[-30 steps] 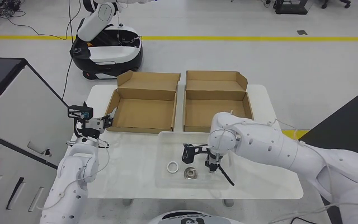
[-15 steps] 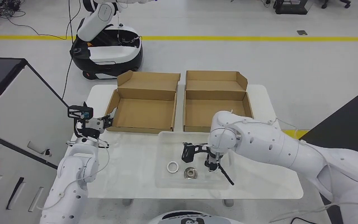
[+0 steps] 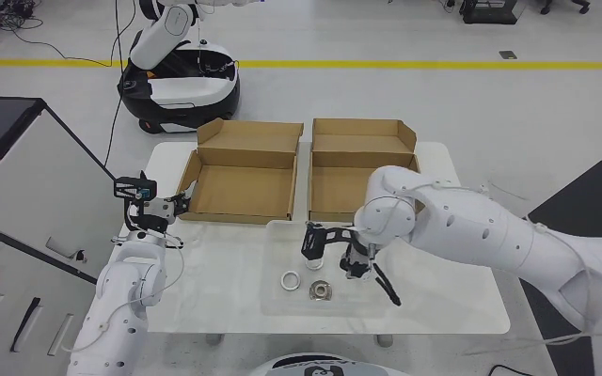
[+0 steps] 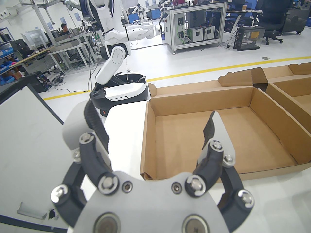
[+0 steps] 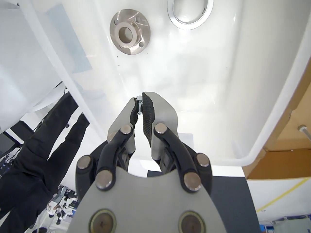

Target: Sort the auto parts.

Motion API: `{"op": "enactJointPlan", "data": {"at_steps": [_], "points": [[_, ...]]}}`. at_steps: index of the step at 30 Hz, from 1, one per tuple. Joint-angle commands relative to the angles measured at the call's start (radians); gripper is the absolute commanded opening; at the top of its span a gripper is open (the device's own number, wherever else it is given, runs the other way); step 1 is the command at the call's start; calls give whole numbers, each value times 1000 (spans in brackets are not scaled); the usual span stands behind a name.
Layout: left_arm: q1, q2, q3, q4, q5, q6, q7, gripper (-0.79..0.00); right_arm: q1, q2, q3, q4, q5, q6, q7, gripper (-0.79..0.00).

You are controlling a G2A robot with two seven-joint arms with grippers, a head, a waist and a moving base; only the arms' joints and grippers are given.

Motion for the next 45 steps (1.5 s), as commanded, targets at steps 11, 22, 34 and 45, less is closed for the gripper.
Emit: {"op": "enactJointPlan", "data": {"at_steps": [11,22,34,45], "points": [[0,0,0,0,0,0,0,0,-36,75,168,34,184,-111,-35,-785],[0,0,0,0,0,0,0,0,-134,173,302,85,377,-244,-143,-785],[0,0,0,0,0,0,0,0,-162,228,291,65,636,-450,-349,-785],[0,0,0,0,0,0,0,0,-88,232,173,26,750,-648,-546,-785]]}}
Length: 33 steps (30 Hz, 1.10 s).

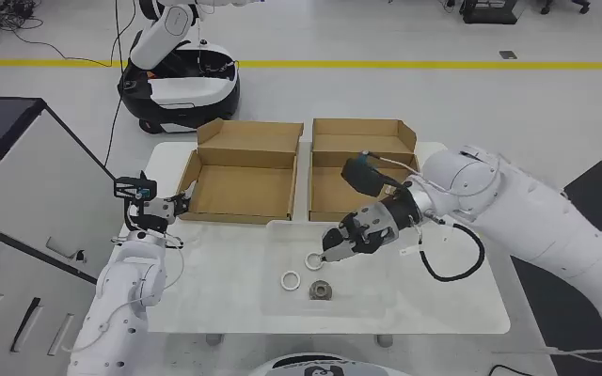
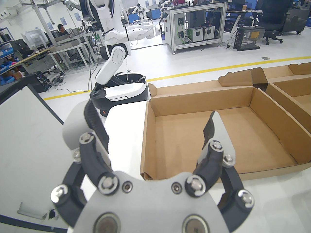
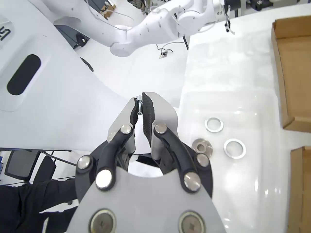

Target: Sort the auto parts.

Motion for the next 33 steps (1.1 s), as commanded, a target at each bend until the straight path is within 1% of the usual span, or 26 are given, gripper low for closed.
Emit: {"op": "enactJointPlan", "data": {"at_steps": [1,7,18,21,24,28,33], "points": [[0,0,0,0,0,0,0,0,20,0,-31,-1,9,-46,-46,-785],[0,0,0,0,0,0,0,0,97,0,-148,7,-15,-158,-158,-785],[0,0,0,0,0,0,0,0,97,0,-148,7,-15,-158,-158,-785],[0,0,0,0,0,0,0,0,81,0,-128,-5,-35,-136,-186,-785],[0,0,0,0,0,0,0,0,61,9,-99,3,-5,-154,-194,-785],[0,0,0,0,0,0,0,0,31,33,-59,16,83,-185,-186,-785],[0,0,0,0,0,0,0,0,-14,67,-17,-22,190,-207,-208,-785]]}}
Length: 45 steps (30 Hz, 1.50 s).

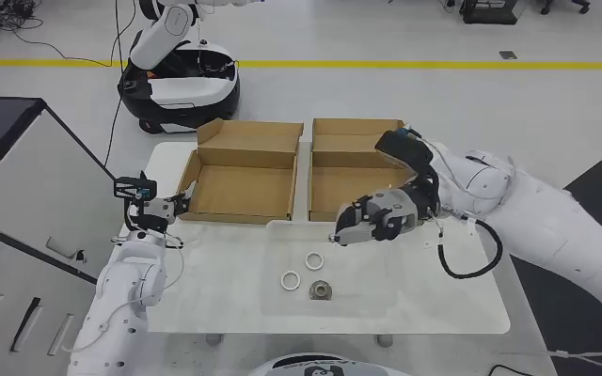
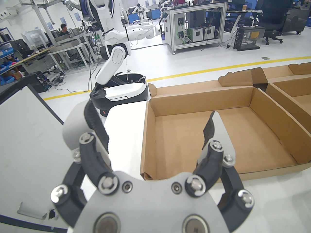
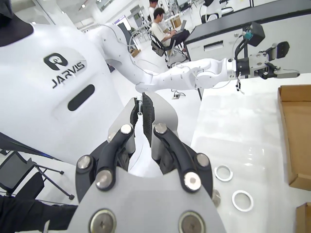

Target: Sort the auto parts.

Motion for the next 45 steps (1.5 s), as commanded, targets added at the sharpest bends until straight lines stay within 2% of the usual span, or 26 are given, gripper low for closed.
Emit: {"op": "enactJointPlan", "data": {"at_steps": [1,6,11,28,39,45], "points": [[0,0,0,0,0,0,0,0,-15,10,16,-18,44,-2,-2,-785],[0,0,0,0,0,0,0,0,-55,26,61,-75,140,-2,-2,-785],[0,0,0,0,0,0,0,0,-80,22,96,-128,209,-2,-1,-785],[0,0,0,0,0,0,0,0,-129,-53,193,-252,405,7,8,-785],[0,0,0,0,0,0,0,0,-135,-61,208,-256,404,29,30,-785],[0,0,0,0,0,0,0,0,-197,-70,239,-306,426,50,-2,-785]]}}
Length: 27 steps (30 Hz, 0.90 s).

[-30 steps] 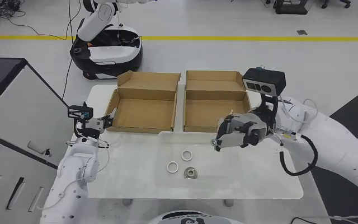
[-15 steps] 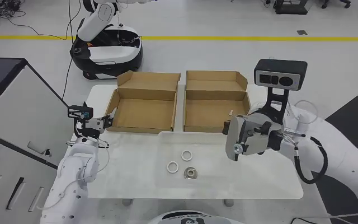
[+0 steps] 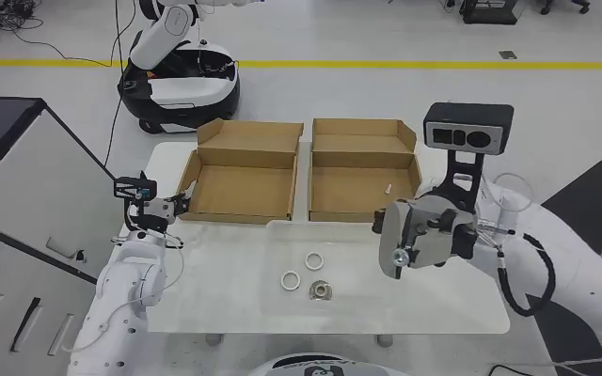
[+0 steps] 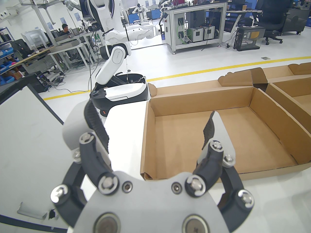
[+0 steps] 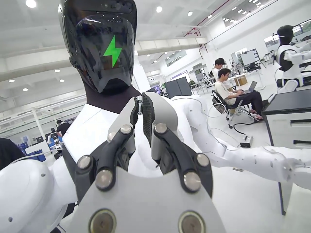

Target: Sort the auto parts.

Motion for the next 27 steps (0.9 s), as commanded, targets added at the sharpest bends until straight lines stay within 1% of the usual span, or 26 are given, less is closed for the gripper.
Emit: {"op": "enactJointPlan", "data": {"at_steps": [1,4,7,13,22,25,27], "points": [[0,0,0,0,0,0,0,0,-23,-3,10,-14,29,-6,9,-785],[0,0,0,0,0,0,0,0,-59,-10,25,-35,99,-21,37,-785],[0,0,0,0,0,0,0,0,-88,-20,47,-55,160,-14,45,-785],[0,0,0,0,0,0,0,0,-136,-46,102,-67,224,21,80,-785],[0,0,0,0,0,0,0,0,-203,-79,188,-22,176,79,138,-785],[0,0,0,0,0,0,0,0,-219,-80,218,23,89,120,152,-785],[0,0,0,0,0,0,0,0,-235,-82,232,19,55,142,129,-785]]}}
